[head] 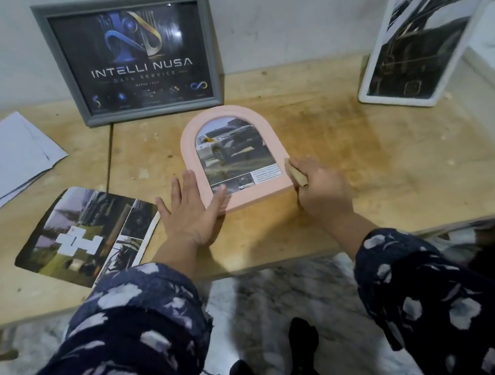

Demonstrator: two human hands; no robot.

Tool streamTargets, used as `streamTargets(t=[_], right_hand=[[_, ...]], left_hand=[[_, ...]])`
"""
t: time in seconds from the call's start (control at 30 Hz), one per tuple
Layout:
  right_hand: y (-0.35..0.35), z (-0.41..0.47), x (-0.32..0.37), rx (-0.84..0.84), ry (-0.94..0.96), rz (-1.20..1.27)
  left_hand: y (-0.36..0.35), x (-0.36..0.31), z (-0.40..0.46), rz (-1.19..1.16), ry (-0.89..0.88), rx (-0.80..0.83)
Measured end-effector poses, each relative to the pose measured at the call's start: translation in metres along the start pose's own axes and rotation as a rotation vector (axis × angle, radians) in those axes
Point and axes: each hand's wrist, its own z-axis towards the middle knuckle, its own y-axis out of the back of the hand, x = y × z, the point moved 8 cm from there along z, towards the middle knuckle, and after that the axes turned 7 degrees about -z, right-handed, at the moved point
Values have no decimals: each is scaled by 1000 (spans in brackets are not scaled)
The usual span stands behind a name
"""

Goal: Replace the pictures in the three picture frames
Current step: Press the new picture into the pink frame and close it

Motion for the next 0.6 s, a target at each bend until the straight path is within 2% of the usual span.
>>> streamTargets(t=[0.1,0.2,0.3,0.47,0.6], right_hand=[[-23,-7,15,177,-28,-136],[-39,-16,37,215,32,-209],[-51,-27,65,276,125,-182],[-65,-41,105,368,269,-64],[-51,-42,113,367,271,56]], left_hand=[[4,3,-2,-138,27,39],[13,-5,-14,-361,106,89],[19,-12,-23,-522,134,121],[21,-11,-23,-570,146,151],[22,-10,-22,-582,149,129]])
